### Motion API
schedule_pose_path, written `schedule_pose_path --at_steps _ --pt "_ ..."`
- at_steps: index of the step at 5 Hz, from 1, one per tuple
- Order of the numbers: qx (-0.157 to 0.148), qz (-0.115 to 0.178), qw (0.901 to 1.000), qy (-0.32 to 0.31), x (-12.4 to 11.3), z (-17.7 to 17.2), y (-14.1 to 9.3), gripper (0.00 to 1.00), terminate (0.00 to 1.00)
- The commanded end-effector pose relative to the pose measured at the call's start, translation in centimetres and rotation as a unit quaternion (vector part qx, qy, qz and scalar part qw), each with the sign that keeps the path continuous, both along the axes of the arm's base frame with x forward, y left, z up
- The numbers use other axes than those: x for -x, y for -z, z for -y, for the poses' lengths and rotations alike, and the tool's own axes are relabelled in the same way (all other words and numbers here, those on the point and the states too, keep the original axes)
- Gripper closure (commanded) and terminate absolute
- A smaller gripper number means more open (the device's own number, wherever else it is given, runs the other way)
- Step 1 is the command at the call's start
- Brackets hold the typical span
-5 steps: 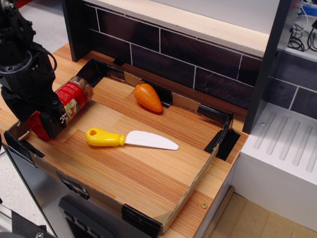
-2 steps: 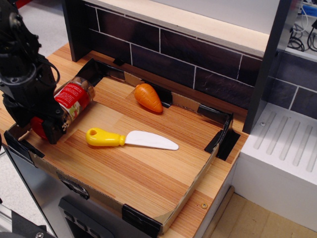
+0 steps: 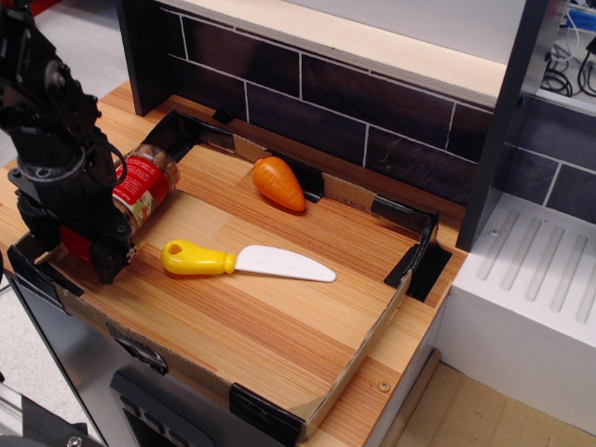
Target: Upright basil bottle
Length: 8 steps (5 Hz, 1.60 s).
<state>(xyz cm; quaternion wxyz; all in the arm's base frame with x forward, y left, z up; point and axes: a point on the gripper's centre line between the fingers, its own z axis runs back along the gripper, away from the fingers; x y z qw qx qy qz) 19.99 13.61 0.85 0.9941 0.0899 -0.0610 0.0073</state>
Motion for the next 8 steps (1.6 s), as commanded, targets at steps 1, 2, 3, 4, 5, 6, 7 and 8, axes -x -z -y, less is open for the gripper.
schedule_pose_path --at_steps 1,2,3,4,5,6,7,8 --pt "0.0 0.008 1.0 -0.005 -0.3 -0.6 -1.0 1.0 0.0" --pt "0.019 0.012 0.9992 -0.032 -0.6 -0.8 -3.3 1.0 0.0" --pt "0.018 0.015 0.9974 -0.067 -1.2 -0.9 -6.2 1.0 0.0" --pt "0.004 -0.011 0.9946 -0.103 -1.7 -0.8 -8.8 1.0 0.0" --pt "0.001 -0.03 0.9926 -0.117 -2.1 -0.8 -10.0 1.0 0.0" --pt "0.013 -0.052 0.9904 -0.127 -2.7 -0.9 -11.3 1.0 0.0" --pt "0.031 -0.123 0.9836 -0.128 -3.3 -0.9 -11.4 1.0 0.0" --pt "0.052 -0.154 0.9789 -0.124 -3.1 -0.5 -11.0 1.0 0.0"
